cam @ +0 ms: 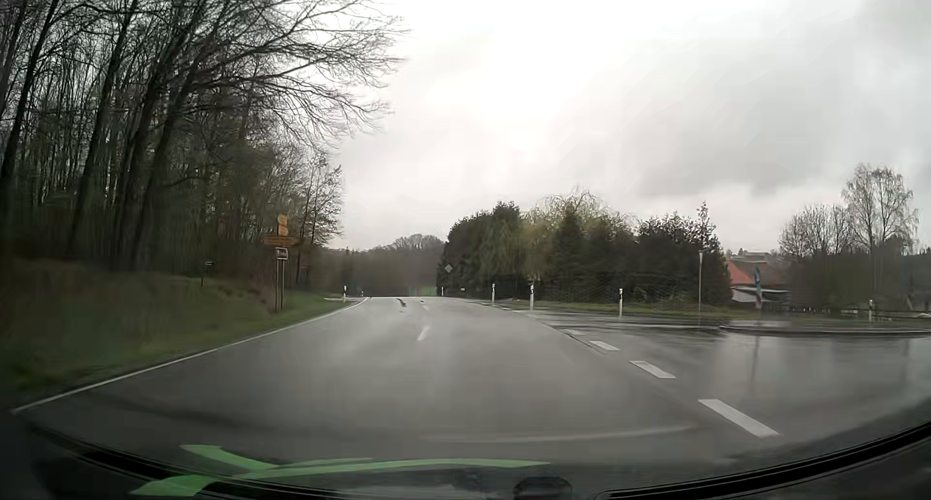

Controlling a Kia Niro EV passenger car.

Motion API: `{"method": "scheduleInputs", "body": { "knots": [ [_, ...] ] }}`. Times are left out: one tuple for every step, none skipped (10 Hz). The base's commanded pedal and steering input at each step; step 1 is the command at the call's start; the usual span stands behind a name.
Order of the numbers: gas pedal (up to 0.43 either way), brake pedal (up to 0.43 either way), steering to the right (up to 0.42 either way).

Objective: Follow the waypoints while adhering to traffic rules and regulations

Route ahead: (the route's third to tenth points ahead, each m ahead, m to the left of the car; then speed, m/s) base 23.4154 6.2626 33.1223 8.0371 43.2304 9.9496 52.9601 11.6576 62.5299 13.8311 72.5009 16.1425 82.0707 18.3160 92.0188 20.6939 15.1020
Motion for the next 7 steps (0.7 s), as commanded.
{"method": "scheduleInputs", "body": {
  "knots": [
    [0.118,0.000,-0.025],
    [0.118,0.000,-0.025],
    [0.118,0.000,-0.025],
    [0.118,0.000,-0.025],
    [0.118,0.000,-0.026],
    [0.118,0.000,-0.027],
    [0.118,0.000,-0.027]
  ]
}}
